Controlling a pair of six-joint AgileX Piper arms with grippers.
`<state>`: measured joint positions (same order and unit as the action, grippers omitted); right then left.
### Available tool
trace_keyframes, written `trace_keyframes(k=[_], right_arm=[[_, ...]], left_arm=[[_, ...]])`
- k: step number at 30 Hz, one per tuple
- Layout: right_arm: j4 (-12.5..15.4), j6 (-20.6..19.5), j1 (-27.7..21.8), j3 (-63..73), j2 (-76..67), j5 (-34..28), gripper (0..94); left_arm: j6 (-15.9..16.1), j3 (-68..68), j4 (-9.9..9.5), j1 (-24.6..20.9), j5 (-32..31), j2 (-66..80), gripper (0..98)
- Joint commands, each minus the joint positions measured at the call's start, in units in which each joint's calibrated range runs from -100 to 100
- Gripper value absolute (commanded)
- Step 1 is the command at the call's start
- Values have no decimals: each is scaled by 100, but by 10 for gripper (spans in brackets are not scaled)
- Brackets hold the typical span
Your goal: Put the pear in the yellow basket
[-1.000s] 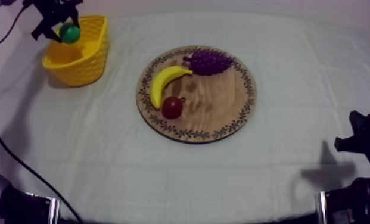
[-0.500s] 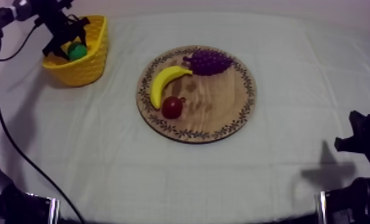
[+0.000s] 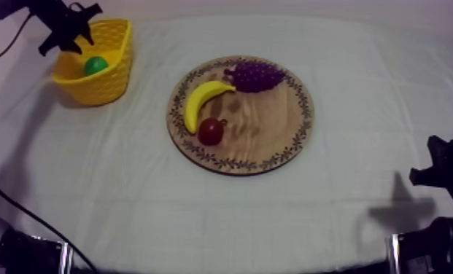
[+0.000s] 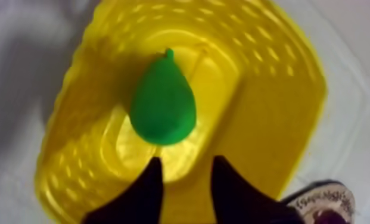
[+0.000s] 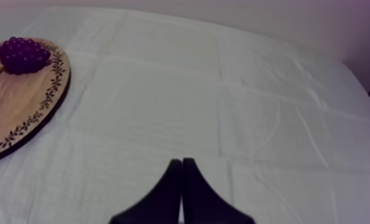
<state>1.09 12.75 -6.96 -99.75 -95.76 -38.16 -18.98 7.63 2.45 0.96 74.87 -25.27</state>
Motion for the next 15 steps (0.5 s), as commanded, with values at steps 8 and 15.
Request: trace_keyframes(k=[8, 15], right_arm=[[0, 0, -1, -3, 1, 1, 3], [0, 2, -1, -3, 1, 1, 3]], left_arm=[[418, -1926, -98, 219, -765, 3807, 6], [771, -4051, 48, 46, -1600, 6395, 1]])
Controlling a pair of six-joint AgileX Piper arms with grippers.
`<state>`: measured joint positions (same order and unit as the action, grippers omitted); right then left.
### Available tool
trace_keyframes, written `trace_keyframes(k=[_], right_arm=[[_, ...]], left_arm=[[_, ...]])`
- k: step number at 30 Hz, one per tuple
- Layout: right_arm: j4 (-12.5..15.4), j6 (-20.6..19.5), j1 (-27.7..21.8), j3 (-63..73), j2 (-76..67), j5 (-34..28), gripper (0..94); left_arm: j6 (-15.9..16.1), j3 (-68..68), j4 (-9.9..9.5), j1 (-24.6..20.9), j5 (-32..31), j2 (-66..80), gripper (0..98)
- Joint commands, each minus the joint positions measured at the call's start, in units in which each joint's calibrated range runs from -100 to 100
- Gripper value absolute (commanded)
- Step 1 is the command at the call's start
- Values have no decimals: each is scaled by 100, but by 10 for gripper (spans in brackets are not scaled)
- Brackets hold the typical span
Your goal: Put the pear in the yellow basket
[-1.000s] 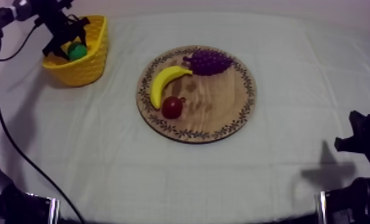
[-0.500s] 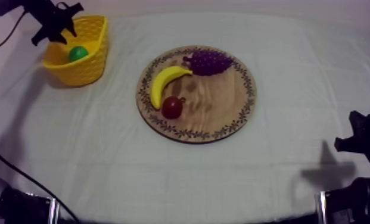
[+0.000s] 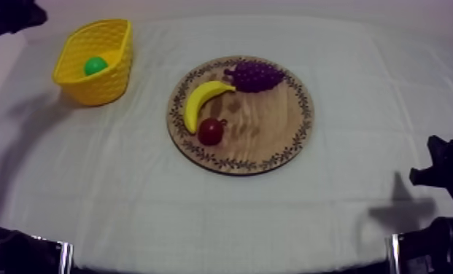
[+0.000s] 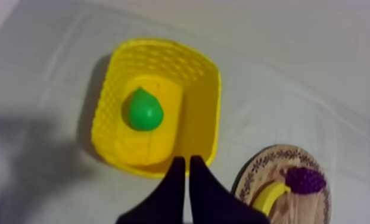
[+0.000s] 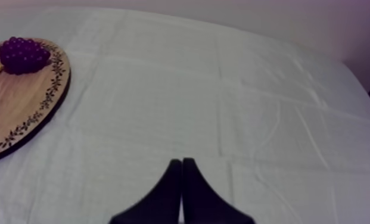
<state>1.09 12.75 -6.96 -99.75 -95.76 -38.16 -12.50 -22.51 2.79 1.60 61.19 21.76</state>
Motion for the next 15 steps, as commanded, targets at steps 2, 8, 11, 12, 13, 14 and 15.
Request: trace_keyframes(k=[2, 8, 11, 12, 13, 14, 15], right_arm=[[0, 2, -1, -3, 1, 1, 3], [0, 1, -1, -3, 1, 1, 3], [0, 0, -1, -3, 1, 1, 3], [0, 1, -1, -3, 1, 1, 3], [0, 1, -1, -3, 1, 1, 3], [0, 0, -1, -3, 1, 1, 3], [0, -1, -1, -3, 1, 1, 3]], left_arm=[[333, -1813, 63, -44, -673, 2422, 1], [496, -4415, 52, -170, -1978, 4683, 1], [444, -5539, -58, -198, -2444, 5596, 1], [446, -5908, -77, -203, -2628, 5851, 1], [452, -6269, -94, -202, -2804, 6078, 1], [489, -6616, -104, -199, -2982, 6294, 1], [599, -6946, -76, -193, -3174, 6500, 1]])
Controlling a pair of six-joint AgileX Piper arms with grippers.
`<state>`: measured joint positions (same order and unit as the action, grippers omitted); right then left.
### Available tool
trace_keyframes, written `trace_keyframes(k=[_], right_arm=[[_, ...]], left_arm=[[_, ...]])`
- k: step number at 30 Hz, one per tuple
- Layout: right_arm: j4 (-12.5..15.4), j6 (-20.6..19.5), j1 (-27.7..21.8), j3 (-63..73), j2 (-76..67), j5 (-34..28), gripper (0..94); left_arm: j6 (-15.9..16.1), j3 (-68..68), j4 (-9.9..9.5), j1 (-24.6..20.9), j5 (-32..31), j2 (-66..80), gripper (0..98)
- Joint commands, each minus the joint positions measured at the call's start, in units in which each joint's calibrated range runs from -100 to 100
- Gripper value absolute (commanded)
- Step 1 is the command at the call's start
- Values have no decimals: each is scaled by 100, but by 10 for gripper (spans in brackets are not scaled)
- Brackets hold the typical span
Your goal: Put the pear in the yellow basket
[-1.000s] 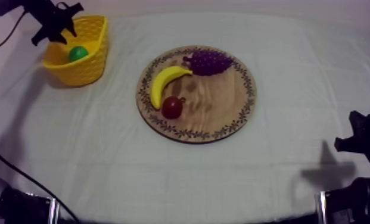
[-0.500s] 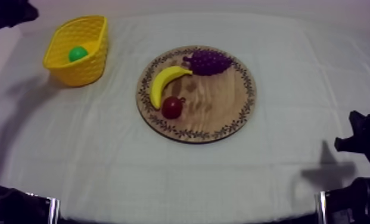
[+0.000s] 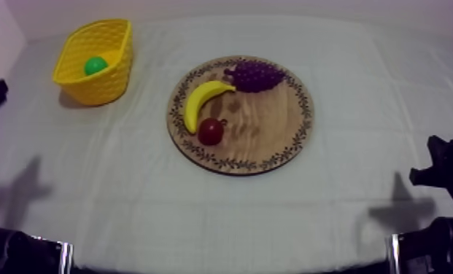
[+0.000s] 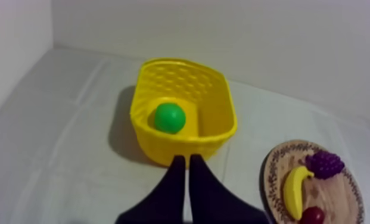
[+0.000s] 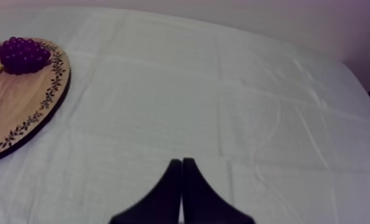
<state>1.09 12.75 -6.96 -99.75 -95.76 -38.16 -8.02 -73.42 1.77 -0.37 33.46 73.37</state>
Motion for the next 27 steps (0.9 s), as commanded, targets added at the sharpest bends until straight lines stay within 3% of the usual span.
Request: trace_keyframes(k=[1, 5, 7, 10, 15, 27], right_arm=[[0, -1, -1, -3, 1, 1, 3], [0, -1, -1, -3, 1, 1, 3], [0, 0, -1, -3, 1, 1, 3], [0, 0, -1, -3, 1, 1, 3], [0, -1, -1, -3, 1, 1, 3], [0, -1, -7, -3, 1, 1, 3]], left_arm=[[331, -2096, 89, 9, -519, 1542, 1], [744, -2516, 99, 13, -459, 2203, 1], [619, -2583, -59, 11, -383, 2416, 1], [113, -2625, -259, 30, -272, 2550, 1], [-385, -2644, -351, 82, -187, 2612, 1], [-348, -2647, -369, 63, -170, 2628, 1]])
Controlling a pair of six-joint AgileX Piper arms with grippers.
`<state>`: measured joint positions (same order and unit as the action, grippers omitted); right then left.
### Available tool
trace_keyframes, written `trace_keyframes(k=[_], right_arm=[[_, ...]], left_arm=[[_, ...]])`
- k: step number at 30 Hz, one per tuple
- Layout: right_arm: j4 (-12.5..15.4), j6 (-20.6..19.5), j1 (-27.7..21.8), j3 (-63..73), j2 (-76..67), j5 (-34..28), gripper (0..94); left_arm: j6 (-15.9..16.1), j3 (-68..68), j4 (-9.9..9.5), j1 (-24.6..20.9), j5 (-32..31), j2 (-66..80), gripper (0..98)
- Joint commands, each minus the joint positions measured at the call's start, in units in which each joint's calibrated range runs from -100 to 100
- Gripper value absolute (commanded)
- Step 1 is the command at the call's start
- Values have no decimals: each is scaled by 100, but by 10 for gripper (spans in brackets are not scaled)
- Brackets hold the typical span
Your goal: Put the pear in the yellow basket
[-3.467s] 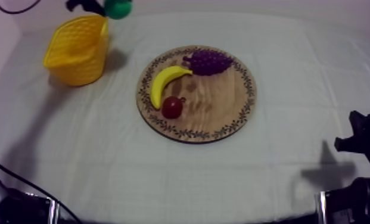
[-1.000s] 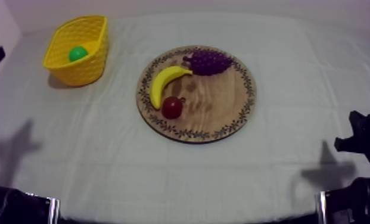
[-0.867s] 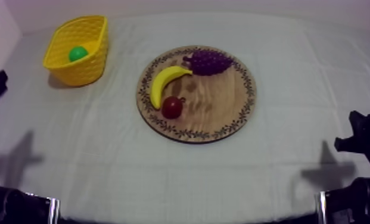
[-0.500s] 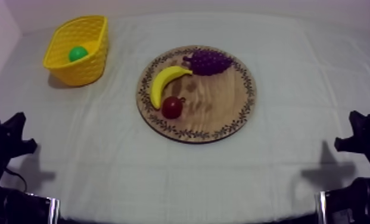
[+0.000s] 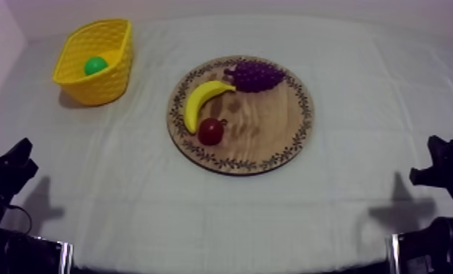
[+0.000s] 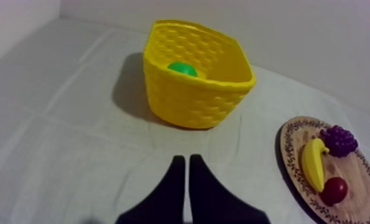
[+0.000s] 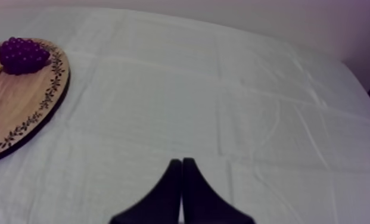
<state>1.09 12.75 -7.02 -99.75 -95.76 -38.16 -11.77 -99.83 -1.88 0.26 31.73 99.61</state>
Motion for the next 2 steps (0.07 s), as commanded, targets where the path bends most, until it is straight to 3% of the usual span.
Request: trace_keyframes(k=[1, 2], right_arm=[[0, -1, -1, -3, 1, 1, 3], [0, -2, -1, -3, 1, 1, 3]], left_arm=[[29, -6, -5, -1, 4, 4, 1], [30, -6, -5, -1, 4, 4, 1]])
